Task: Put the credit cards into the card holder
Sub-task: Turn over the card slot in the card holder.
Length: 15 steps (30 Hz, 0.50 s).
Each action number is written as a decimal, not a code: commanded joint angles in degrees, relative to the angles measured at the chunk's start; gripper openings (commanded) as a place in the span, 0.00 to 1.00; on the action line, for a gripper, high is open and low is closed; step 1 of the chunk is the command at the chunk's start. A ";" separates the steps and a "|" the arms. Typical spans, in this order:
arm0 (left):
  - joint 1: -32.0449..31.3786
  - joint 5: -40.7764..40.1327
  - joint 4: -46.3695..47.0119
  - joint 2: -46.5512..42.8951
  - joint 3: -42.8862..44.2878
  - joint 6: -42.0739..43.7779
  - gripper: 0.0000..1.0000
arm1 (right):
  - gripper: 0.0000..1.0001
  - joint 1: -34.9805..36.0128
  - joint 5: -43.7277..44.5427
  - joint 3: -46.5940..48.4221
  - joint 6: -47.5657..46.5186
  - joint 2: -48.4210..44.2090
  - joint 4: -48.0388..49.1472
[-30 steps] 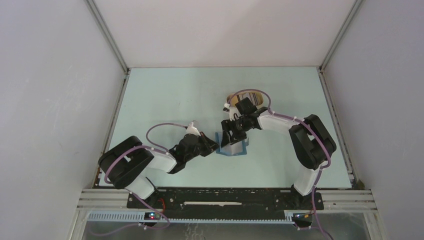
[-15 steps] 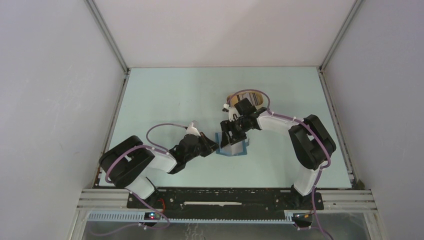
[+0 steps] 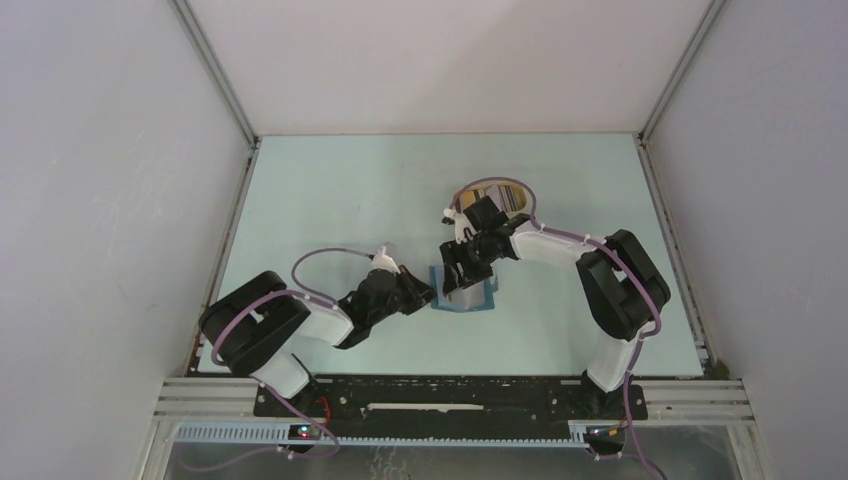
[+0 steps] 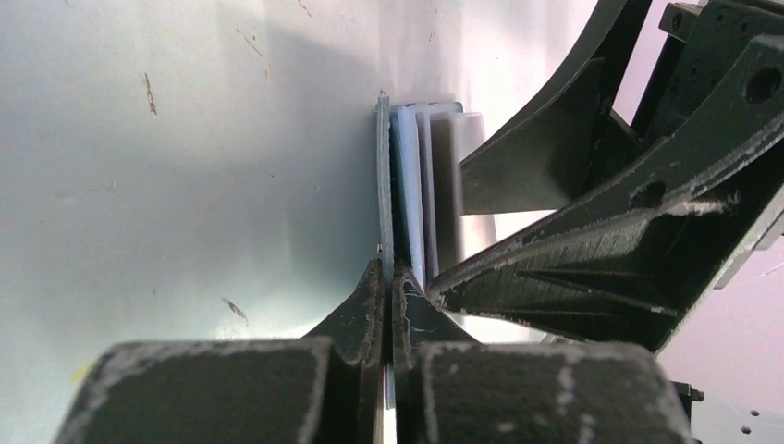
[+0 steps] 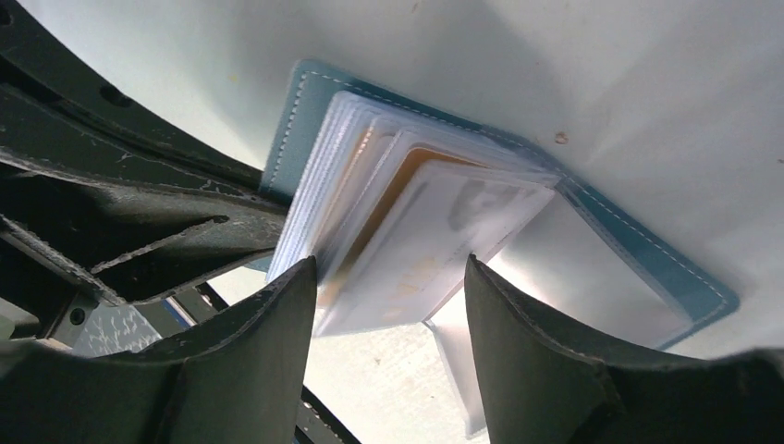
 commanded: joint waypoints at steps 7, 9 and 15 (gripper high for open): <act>1.38 0.45 3.79 -1.78 -3.38 -0.87 0.10 | 0.64 -2.21 7.36 1.38 -2.92 0.13 -1.22; 1.72 0.45 3.79 -2.66 -4.16 -0.89 0.17 | 0.64 -2.22 7.77 1.39 -3.09 0.23 -1.25; 2.61 0.45 4.11 -5.91 -6.51 -0.37 0.34 | 0.63 -2.48 8.00 1.39 -3.31 0.43 -1.47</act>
